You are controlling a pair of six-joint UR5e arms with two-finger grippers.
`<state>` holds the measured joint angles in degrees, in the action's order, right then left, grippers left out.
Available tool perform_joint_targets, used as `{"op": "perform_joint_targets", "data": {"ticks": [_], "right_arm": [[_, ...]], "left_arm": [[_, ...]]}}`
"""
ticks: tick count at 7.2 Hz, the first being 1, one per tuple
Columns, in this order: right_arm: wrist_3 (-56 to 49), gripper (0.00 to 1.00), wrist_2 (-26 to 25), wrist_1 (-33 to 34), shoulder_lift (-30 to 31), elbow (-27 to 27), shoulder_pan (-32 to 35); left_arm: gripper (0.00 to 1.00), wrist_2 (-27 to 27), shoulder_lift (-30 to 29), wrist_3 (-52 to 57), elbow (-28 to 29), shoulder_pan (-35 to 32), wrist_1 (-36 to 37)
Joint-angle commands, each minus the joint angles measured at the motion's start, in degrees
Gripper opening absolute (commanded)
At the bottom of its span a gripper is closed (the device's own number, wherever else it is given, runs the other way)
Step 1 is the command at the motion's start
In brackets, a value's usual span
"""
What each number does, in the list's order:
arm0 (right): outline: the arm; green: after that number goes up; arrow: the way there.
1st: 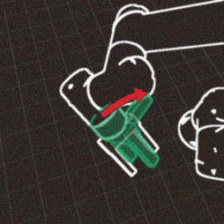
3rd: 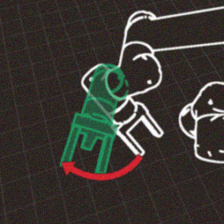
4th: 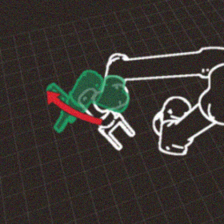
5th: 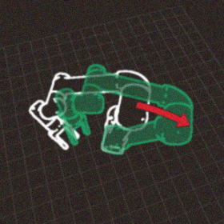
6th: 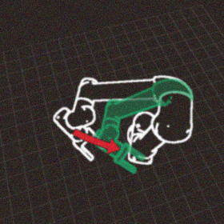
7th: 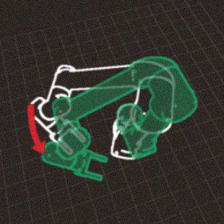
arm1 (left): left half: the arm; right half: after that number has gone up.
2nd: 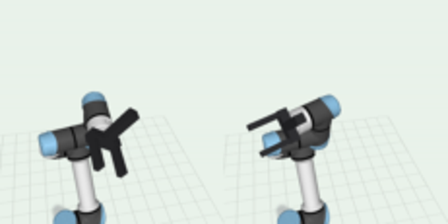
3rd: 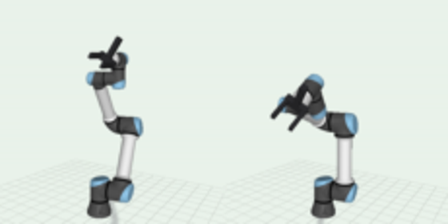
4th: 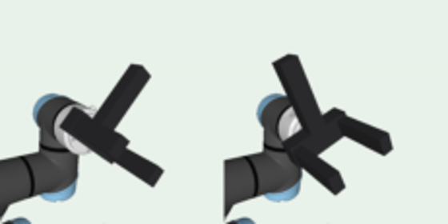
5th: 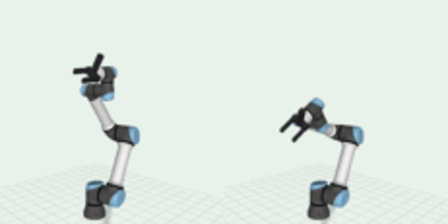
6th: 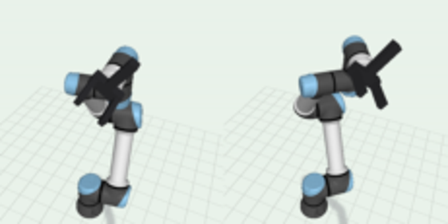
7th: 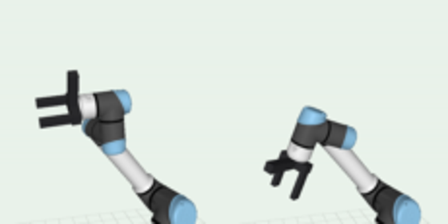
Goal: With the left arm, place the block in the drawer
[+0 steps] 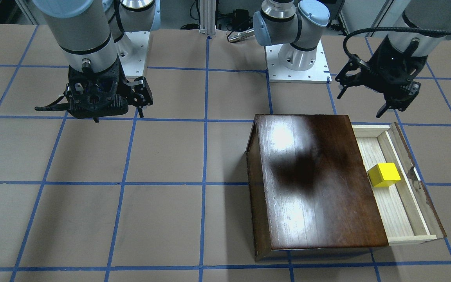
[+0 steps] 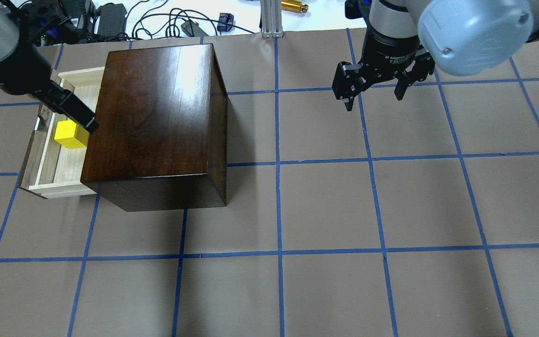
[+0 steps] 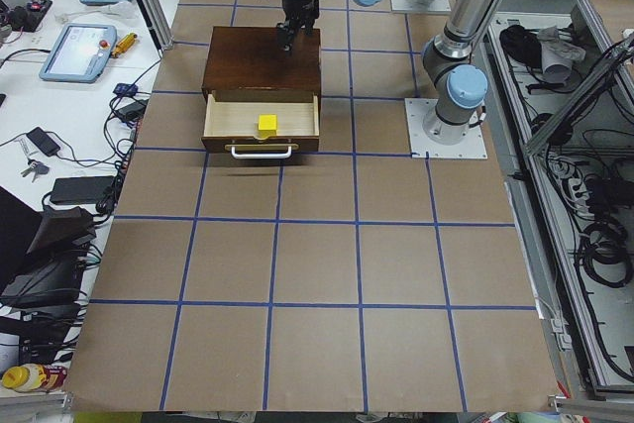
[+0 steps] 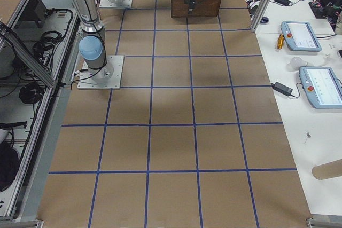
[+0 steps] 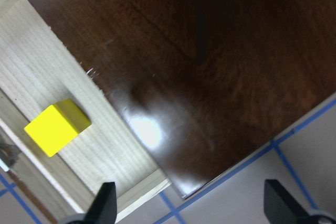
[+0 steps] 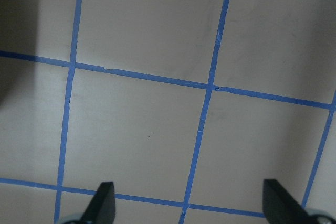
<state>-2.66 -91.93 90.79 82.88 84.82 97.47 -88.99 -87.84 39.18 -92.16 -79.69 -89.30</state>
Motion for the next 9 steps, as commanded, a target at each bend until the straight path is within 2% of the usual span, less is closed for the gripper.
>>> {"op": "perform_joint_targets", "data": {"ticks": [1,3,4,9], "right_arm": [[0.02,1.00,0.00,0.00,0.00,0.00,0.00],[0.02,1.00,0.00,0.00,0.00,0.00,0.00],[0.02,1.00,0.00,0.00,0.00,0.00,0.00],[-0.07,1.00,0.00,0.00,0.00,0.00,0.00]], "left_arm": [[1.00,-0.13,-0.75,-18.62,0.22,-6.68,0.62],[1.00,-0.04,-1.97,-34.88,1.62,-9.77,0.88],[1.00,-0.04,-2.76,-38.79,2.59,-10.56,0.79],[1.00,-1.27,-3.12,-39.36,2.77,-11.10,0.79]]}}
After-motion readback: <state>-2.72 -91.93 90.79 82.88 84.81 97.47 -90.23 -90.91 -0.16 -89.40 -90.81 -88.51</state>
